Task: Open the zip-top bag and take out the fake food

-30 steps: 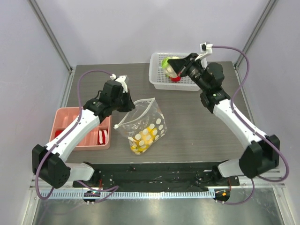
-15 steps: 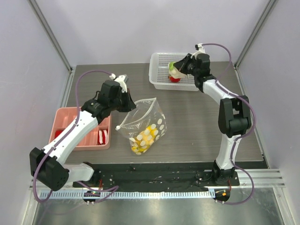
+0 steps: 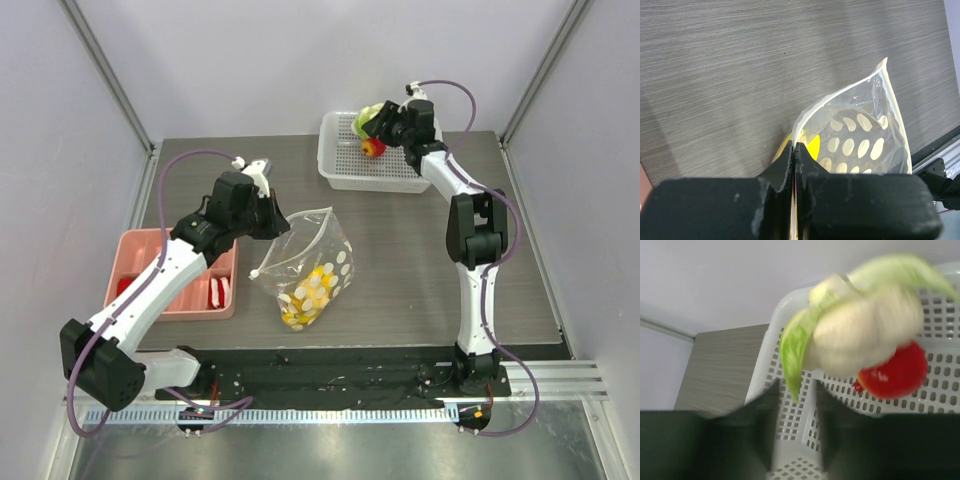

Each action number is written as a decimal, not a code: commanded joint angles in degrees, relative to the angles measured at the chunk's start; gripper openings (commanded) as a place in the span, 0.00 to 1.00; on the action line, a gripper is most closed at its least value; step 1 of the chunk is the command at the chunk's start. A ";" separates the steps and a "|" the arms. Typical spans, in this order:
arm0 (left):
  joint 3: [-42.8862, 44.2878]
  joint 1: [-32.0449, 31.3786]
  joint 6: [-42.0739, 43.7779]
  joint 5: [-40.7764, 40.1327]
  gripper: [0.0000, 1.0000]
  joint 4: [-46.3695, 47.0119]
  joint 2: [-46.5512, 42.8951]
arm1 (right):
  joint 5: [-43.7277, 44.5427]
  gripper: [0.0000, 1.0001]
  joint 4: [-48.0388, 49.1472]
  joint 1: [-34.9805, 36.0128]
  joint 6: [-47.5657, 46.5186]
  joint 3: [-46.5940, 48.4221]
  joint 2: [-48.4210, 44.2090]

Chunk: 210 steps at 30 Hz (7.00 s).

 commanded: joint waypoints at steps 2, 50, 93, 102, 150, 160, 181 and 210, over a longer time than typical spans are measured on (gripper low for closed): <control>0.09 0.06 -0.05 0.73 0.00 2.98 -1.35 | 4.53 0.75 -11.85 -0.33 -3.88 5.29 -2.06; -4.12 -2.05 -3.13 0.56 0.00 9.83 -3.46 | 2.41 0.44 -15.12 37.73 -12.32 -37.96 -40.58; -5.89 -4.51 -7.70 14.80 0.00 20.21 -4.51 | 12.18 0.23 -1.96 38.17 -24.27 -53.94 -62.36; -5.18 -4.16 -7.61 18.57 0.00 21.61 -4.60 | 13.15 0.22 2.70 38.08 -26.47 -53.42 -55.34; -4.04 -3.28 -6.55 8.99 0.00 11.94 1.99 | 26.61 0.42 -21.63 34.04 -11.88 -56.23 -50.76; -4.04 -3.37 -6.82 9.87 0.00 12.03 4.37 | 12.03 0.47 -18.31 33.68 -12.33 -55.97 -55.41; -4.04 -3.37 -6.82 9.96 0.00 11.77 4.37 | 7.45 0.52 -10.30 33.95 -13.02 -56.23 -43.47; -3.86 -3.37 -6.56 9.08 0.00 11.15 5.51 | 13.94 0.43 1.04 33.95 -12.94 -61.42 -38.28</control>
